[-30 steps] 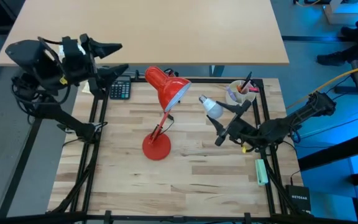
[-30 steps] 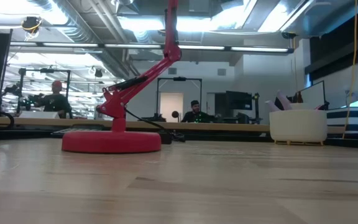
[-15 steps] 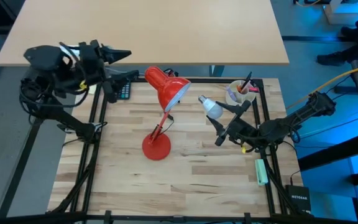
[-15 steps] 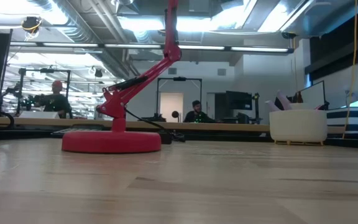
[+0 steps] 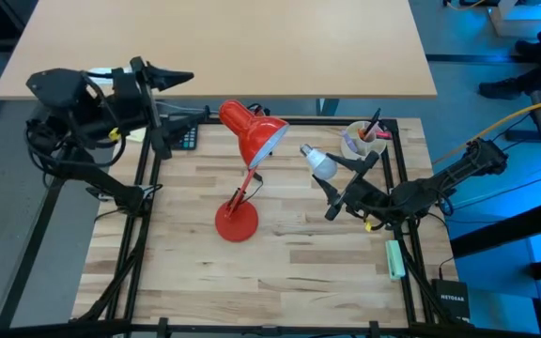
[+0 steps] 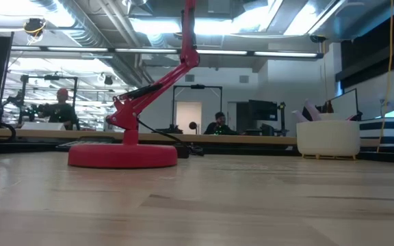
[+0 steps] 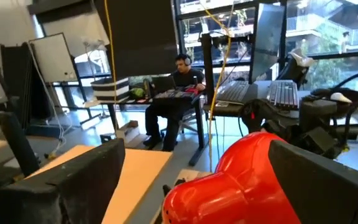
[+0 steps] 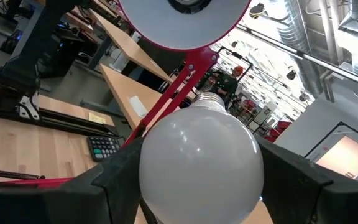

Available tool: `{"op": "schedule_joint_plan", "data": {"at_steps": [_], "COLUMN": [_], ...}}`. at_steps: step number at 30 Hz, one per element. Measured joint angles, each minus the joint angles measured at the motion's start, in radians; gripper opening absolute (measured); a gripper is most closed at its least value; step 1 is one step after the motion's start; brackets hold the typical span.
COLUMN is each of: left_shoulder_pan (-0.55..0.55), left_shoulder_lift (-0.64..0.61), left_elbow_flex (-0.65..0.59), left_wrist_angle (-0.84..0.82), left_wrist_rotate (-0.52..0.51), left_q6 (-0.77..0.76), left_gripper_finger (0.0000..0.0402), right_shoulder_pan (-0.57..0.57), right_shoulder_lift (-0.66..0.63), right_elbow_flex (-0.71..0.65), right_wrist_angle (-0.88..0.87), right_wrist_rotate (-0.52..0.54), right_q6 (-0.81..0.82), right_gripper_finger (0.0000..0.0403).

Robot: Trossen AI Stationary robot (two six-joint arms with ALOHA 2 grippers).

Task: Screw lightbulb
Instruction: Insert the light bulb into the lamp

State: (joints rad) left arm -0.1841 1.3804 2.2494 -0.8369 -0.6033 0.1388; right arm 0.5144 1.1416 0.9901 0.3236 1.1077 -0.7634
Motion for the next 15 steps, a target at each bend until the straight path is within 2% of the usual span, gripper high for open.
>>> {"op": "schedule_joint_plan", "data": {"at_steps": [8,12,15], "left_shoulder_pan": [0.000,0.001,0.000], "left_shoulder_lift": [0.012,0.034,0.061], "left_elbow_flex": [0.000,0.000,0.000], "left_wrist_angle": [0.050,0.020,-0.039], "left_wrist_rotate": [0.002,0.021,0.018], "left_q6": [-0.125,-0.015,0.141], "left_gripper_finger": [0.0389,0.0389,0.0388], "right_shoulder_pan": [0.000,0.000,0.000], "right_shoulder_lift": [0.000,0.000,0.000], "right_elbow_flex": [0.000,0.000,0.000], "right_wrist_angle": [-0.013,-0.013,-0.013], "right_wrist_rotate": [0.002,0.008,0.008], "right_q6": [0.012,0.023,0.025], "right_gripper_finger": [0.0266,0.0266,0.0266]}}
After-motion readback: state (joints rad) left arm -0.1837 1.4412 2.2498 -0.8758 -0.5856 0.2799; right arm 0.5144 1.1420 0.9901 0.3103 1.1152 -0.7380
